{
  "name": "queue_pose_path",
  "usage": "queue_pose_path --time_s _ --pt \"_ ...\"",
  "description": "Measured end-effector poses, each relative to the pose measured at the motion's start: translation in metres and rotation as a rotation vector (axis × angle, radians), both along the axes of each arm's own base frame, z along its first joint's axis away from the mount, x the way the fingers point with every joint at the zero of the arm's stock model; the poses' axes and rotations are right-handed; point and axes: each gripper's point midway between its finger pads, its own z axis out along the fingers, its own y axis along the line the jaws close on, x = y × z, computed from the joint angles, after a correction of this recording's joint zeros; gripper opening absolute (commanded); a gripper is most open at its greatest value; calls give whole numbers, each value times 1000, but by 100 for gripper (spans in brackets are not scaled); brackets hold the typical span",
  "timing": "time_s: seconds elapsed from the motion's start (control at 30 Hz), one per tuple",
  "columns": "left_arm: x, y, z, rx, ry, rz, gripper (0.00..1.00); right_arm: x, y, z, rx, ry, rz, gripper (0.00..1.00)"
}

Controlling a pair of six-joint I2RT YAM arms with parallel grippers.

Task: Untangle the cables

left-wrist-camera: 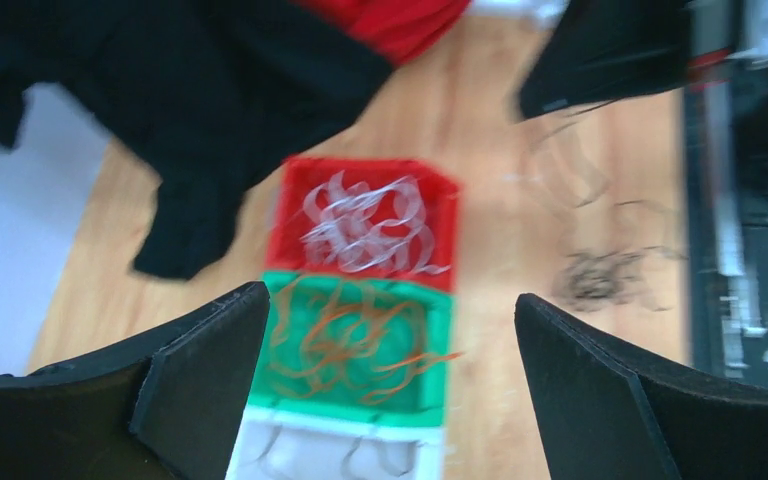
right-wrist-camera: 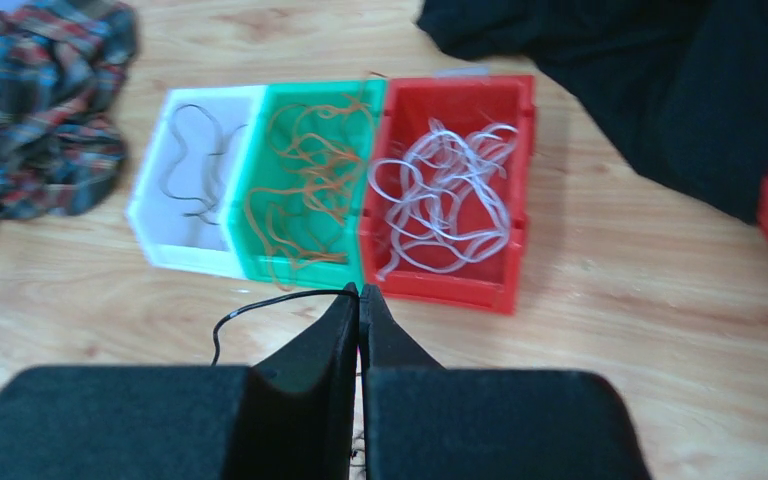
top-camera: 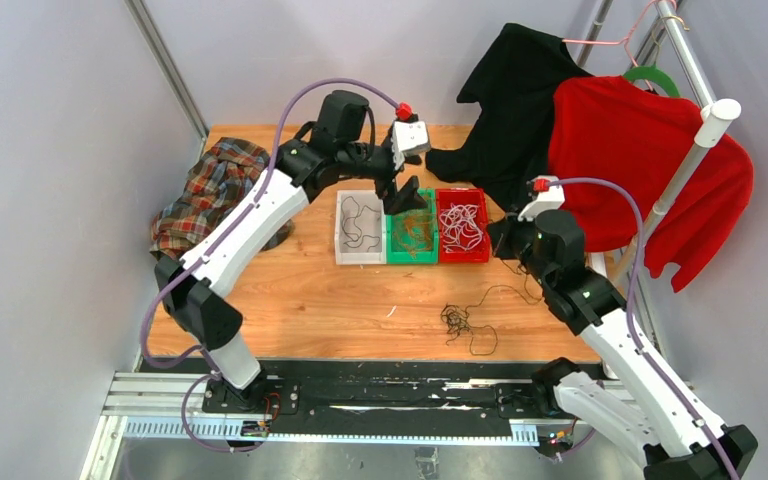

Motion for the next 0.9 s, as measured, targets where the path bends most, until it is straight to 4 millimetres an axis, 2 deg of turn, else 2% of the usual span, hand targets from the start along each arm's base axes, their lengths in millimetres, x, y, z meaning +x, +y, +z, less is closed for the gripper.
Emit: queue_pose_path --time_s 0.1,0.17,0.3,0.6,0.7,0.77,0.8,0.83,0.9 --pt "-47 -16 9 -42 75 -117 98 4 20 18 84 -17 64 1" --pt "-73 -27 0 -37 138 -175 98 6 31 24 128 -14 96 1" --pt "-103 -43 -25 -7 265 -213 99 8 47 33 202 -3 144 1" --pt "-90 -53 -31 -20 317 -120 70 8 61 38 273 11 183 1" --pt "-85 -56 -35 -25 333 -90 43 8 63 41 288 7 189 1" --pt "-79 -58 -40 -19 337 -70 13 8 64 41 291 9 192 1" --pt "-77 -58 -43 -14 337 -58 4 8 64 41 292 9 193 1" --pt "-74 -58 -46 -7 337 -46 1 8 64 41 292 9 194 1" --pt "-67 -56 -50 13 315 -20 1 6 65 41 293 10 200 1"
